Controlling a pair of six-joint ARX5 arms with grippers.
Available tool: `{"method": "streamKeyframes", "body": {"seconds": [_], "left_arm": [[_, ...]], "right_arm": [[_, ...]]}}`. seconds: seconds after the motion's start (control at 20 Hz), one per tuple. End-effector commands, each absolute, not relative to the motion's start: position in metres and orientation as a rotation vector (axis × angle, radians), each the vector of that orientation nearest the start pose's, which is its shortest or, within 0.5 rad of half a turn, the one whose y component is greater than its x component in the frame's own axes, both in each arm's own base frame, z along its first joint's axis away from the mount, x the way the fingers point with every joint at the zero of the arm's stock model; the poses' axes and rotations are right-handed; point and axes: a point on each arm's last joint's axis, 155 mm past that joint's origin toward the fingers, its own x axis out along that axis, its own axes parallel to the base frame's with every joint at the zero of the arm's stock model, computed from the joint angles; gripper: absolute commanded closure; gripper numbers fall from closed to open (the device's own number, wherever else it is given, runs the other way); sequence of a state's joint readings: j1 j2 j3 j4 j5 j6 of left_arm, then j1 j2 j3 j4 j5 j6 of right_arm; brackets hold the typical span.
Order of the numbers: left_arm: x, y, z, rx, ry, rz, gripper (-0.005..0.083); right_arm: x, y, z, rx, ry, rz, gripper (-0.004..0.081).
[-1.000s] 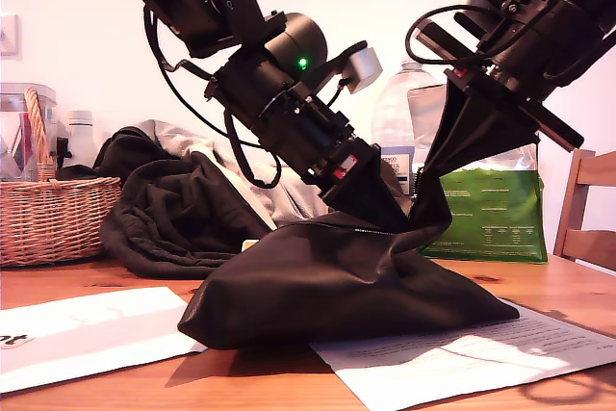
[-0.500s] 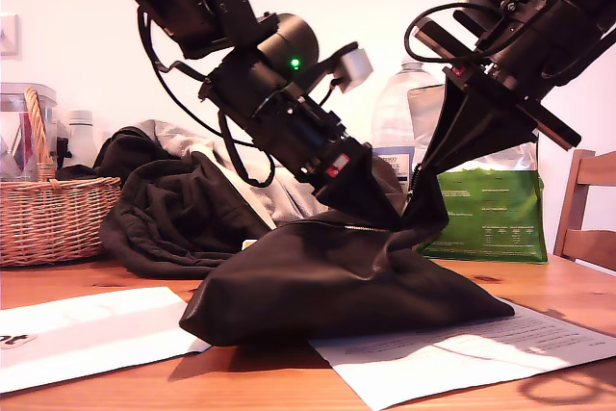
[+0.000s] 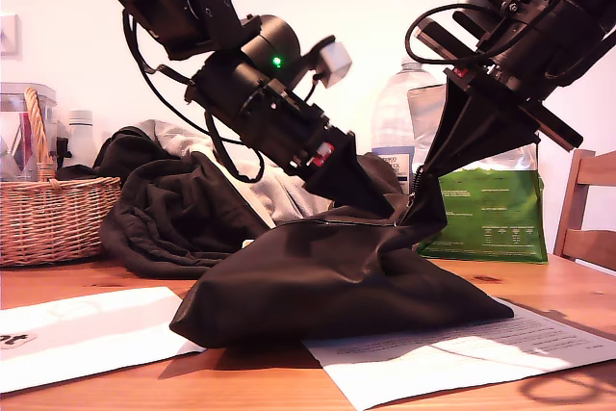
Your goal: Open the zipper in the zip bag in front of you
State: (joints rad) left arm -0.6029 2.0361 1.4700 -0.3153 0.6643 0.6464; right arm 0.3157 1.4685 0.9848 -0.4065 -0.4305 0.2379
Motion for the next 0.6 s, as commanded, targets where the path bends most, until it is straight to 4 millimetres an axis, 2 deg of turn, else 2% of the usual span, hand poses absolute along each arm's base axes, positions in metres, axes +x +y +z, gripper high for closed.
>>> {"method": "streamKeyframes", "body": {"seconds": [0.0,0.25,0.45,0.55], "left_arm": [[0.355,-0.389,0.109,0.489,0.475,-1.449,0.0528],[0.345,-0.400,0.115,0.481,0.440,-1.491,0.0546],[0.342,-0.401,0.112,0.499,0.445,-1.496,0.0546],[0.344,-0.400,0.112,0.501,0.444,-1.489,0.0546]], "right_arm": [[0.340,0.195,0.120,0.261,1.000,0.592,0.0782],[0.340,0.195,0.120,0.263,1.001,0.593,0.0782],[0.332,0.209,0.129,0.333,1.015,0.675,0.0782],[0.330,0.210,0.130,0.344,1.017,0.690,0.0782]]}}
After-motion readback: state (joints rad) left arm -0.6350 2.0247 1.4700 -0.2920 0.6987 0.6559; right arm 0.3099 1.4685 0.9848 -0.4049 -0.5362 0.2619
